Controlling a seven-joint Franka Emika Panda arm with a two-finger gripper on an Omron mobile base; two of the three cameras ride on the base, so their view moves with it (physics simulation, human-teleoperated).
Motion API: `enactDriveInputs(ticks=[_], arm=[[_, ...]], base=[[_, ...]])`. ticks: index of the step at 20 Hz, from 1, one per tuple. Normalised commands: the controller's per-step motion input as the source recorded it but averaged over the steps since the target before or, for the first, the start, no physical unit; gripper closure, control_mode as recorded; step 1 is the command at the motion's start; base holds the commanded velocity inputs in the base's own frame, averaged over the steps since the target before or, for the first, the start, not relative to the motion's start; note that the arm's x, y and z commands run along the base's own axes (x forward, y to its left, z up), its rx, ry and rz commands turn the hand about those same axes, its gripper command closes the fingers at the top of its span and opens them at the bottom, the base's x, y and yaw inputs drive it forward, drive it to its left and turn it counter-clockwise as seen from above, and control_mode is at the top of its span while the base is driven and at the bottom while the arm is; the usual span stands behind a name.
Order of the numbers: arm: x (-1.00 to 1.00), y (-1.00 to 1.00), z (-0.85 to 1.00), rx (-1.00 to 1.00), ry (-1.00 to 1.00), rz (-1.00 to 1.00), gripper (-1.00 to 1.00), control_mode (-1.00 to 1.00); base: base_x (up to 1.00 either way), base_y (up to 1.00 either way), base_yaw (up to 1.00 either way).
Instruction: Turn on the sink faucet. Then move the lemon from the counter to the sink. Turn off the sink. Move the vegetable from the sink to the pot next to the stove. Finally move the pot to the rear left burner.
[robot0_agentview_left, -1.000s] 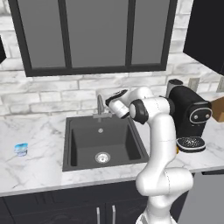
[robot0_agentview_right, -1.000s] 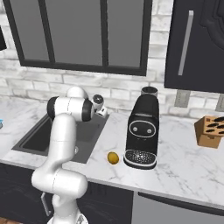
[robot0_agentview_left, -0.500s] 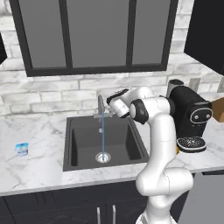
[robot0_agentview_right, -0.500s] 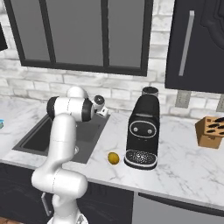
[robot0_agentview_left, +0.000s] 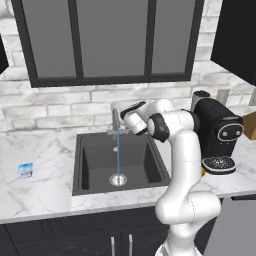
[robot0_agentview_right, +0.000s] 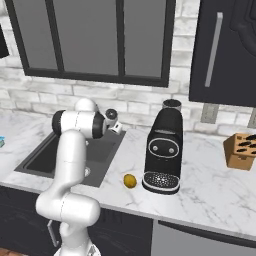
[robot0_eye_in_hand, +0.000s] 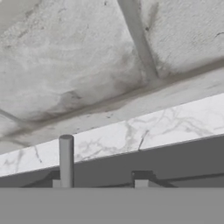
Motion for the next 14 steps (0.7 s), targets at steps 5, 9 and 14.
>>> enactDriveInputs(ticks=[5,9,14], arm=[[-0.08,0.00,0.25,0.00,0.00,-0.01,-1.00,-1.00],[-0.09,0.00,0.34,0.00,-0.01,0.00,-1.00,-1.00],[-0.06,0.00,0.36,0.00,0.00,0.00,-1.00,-1.00]], base=[[0.00,0.00,0.00],[0.00,0.00,0.00],[0.00,0.00,0.00]])
